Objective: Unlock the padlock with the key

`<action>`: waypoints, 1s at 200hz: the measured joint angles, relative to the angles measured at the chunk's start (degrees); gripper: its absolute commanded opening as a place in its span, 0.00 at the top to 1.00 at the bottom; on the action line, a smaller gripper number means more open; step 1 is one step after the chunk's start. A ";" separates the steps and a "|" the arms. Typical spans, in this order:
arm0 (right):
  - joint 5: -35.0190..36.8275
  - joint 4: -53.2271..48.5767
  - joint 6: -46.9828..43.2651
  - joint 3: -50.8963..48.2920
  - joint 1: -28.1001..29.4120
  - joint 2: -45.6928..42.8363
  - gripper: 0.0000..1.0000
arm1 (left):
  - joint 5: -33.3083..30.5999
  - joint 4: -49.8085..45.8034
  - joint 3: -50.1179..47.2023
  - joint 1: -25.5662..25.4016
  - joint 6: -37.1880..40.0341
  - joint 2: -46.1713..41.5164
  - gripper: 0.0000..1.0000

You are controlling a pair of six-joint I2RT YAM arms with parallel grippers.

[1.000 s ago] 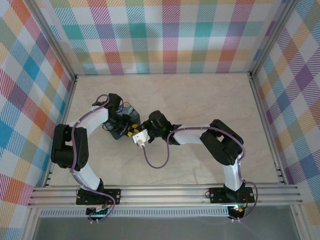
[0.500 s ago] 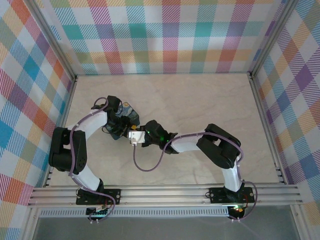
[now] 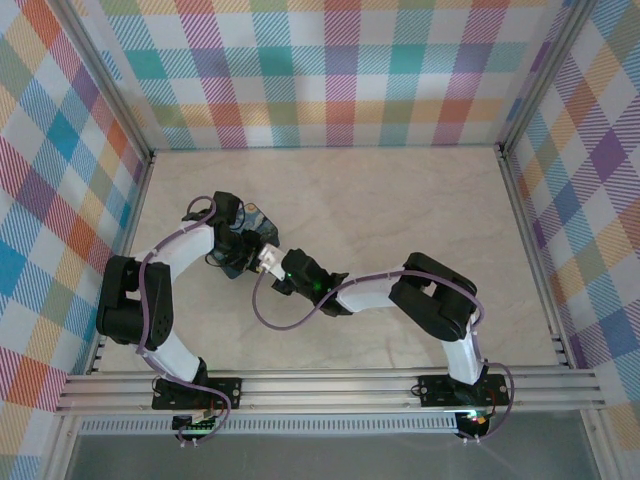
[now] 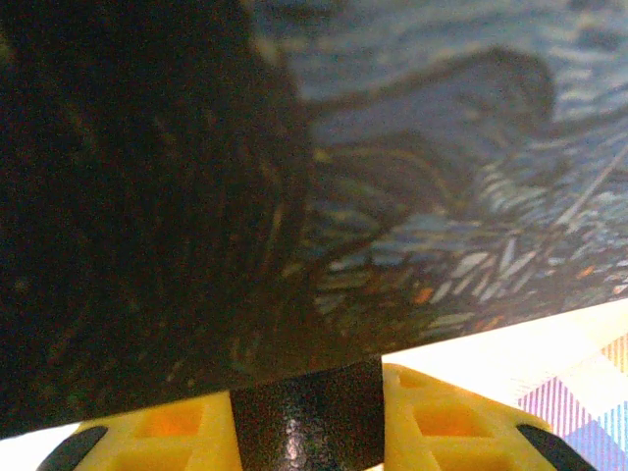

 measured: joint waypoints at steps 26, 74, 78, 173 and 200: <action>1.77 -0.26 7.48 0.04 0.33 0.00 1.00 | 0.04 0.22 -0.07 0.00 -0.46 -0.07 0.96; 3.17 -1.27 20.87 0.04 0.28 -0.24 1.00 | -0.02 0.17 -0.20 -0.02 -0.61 -0.31 0.55; 3.04 -1.51 21.79 0.02 0.26 -0.33 1.00 | 0.28 0.09 -0.13 -0.02 -0.96 -0.35 0.52; 0.70 -1.60 35.47 -7.48 -6.23 -2.16 0.79 | -4.85 -11.06 5.97 -0.11 3.58 -4.57 0.39; -1.86 -2.73 37.20 -10.73 -7.80 -3.69 0.68 | -10.82 -13.68 9.46 0.26 8.37 -4.57 0.39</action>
